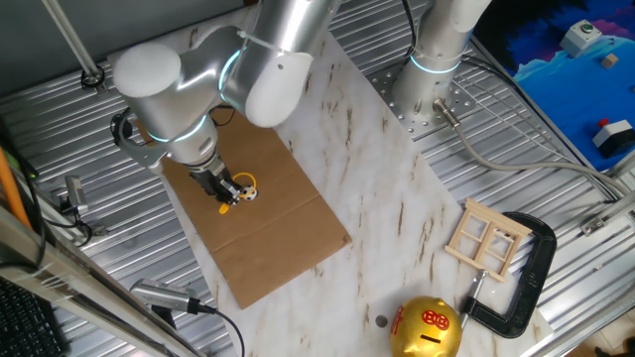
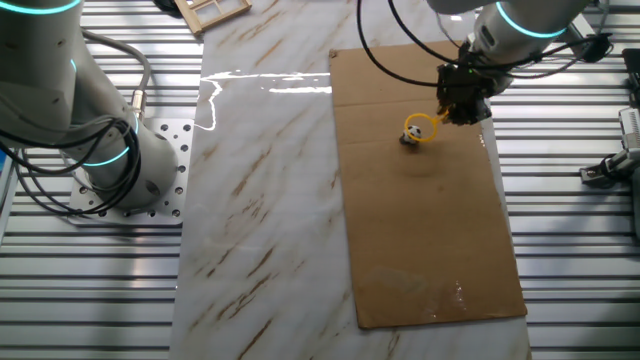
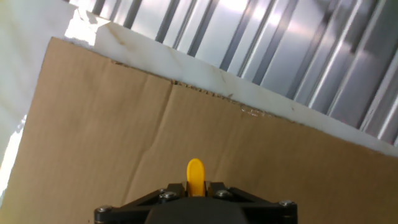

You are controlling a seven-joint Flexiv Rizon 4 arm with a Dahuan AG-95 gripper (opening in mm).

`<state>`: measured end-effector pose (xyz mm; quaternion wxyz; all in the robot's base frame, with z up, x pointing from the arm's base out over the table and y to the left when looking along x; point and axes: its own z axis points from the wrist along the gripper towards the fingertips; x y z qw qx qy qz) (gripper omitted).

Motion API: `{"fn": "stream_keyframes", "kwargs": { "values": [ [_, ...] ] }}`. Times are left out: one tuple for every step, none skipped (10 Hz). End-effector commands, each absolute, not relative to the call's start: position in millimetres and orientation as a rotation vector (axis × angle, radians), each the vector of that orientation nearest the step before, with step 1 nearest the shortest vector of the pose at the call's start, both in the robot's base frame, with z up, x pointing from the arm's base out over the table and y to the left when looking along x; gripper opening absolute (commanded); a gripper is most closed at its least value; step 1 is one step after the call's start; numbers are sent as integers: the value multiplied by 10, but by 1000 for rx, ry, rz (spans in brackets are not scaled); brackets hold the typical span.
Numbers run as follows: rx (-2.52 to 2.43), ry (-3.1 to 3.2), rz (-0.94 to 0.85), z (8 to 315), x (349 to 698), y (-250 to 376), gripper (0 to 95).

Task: Remove the bubble ring from the ball

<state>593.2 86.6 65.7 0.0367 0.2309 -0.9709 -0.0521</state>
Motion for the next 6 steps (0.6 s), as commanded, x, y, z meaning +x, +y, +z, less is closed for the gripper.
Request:
{"fn": "stream_keyframes", "kwargs": {
  "values": [
    [707,-2983,-162,670,5905,867,0],
    [669,-2999,-193,675,5913,896,0],
    [639,-3011,-201,680,5919,966,0],
    [569,-3034,-210,687,5937,1104,0],
    [528,-3048,-218,695,5944,1191,0],
    [465,-3060,-221,684,5963,1326,0]
  ]
}}
